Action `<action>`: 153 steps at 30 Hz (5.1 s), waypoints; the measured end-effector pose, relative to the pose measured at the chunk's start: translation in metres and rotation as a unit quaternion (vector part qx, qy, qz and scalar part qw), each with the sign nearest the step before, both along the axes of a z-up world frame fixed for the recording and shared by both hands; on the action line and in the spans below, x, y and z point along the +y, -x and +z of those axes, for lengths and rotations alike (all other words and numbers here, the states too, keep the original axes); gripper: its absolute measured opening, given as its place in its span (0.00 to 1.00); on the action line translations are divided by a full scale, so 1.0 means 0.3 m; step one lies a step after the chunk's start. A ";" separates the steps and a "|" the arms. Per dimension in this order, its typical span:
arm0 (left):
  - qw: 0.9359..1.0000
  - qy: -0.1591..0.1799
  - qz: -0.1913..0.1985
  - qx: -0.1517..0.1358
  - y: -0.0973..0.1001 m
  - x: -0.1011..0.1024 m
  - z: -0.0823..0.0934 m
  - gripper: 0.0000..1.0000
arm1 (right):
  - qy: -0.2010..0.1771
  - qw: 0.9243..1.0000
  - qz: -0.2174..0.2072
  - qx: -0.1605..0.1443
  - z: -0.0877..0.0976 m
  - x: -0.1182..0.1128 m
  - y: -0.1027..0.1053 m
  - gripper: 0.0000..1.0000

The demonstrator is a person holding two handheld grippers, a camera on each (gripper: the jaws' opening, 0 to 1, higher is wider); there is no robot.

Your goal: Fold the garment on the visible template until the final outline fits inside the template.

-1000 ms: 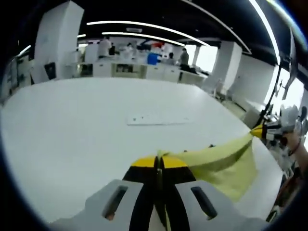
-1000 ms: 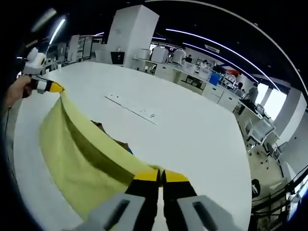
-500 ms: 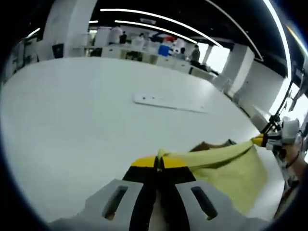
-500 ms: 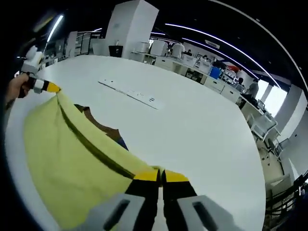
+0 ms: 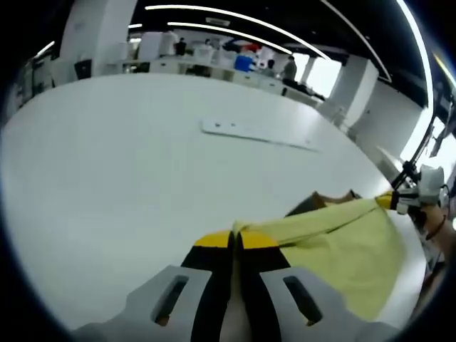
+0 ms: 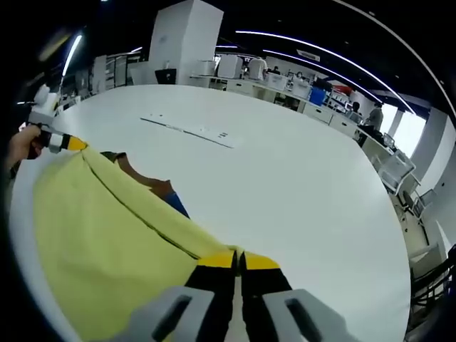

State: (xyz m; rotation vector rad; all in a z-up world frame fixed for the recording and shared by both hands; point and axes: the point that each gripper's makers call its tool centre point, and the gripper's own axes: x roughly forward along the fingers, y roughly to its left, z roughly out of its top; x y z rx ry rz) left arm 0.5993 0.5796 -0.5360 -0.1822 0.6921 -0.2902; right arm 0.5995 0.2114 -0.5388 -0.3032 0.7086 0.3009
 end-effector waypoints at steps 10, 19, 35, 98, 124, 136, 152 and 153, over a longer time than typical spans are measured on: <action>0.999 0.036 0.014 -0.037 -0.024 0.006 0.023 0.15 | -0.065 0.997 -0.042 0.000 0.029 -0.009 -0.012 0.15; 0.990 -0.026 -0.107 -0.090 0.040 -0.008 0.086 0.40 | -0.054 0.998 -0.005 -0.011 0.089 0.001 0.034 0.30; 0.976 -0.105 -0.159 -0.106 -0.004 -0.044 0.018 0.45 | -0.025 1.000 0.009 0.006 0.013 -0.025 0.019 0.30; 0.972 -0.021 -0.185 -0.140 0.213 -0.070 0.260 0.89 | -0.138 0.988 0.054 0.043 0.182 0.096 0.270 0.70; 0.971 -0.007 -0.208 -0.120 0.466 -0.047 0.160 0.49 | -0.140 0.987 0.050 0.065 0.106 0.068 0.551 0.47; 0.976 -0.003 -0.202 -0.077 0.521 -0.056 0.079 0.23 | -0.155 0.985 0.016 0.075 0.029 0.043 0.578 0.21; 0.976 -0.004 -0.207 -0.063 0.539 -0.058 0.048 0.01 | -0.172 0.983 0.007 0.068 0.005 0.043 0.575 0.00; 0.976 -0.008 -0.210 -0.062 0.542 -0.059 0.048 0.01 | -0.169 0.983 0.007 0.067 0.005 0.041 0.575 0.00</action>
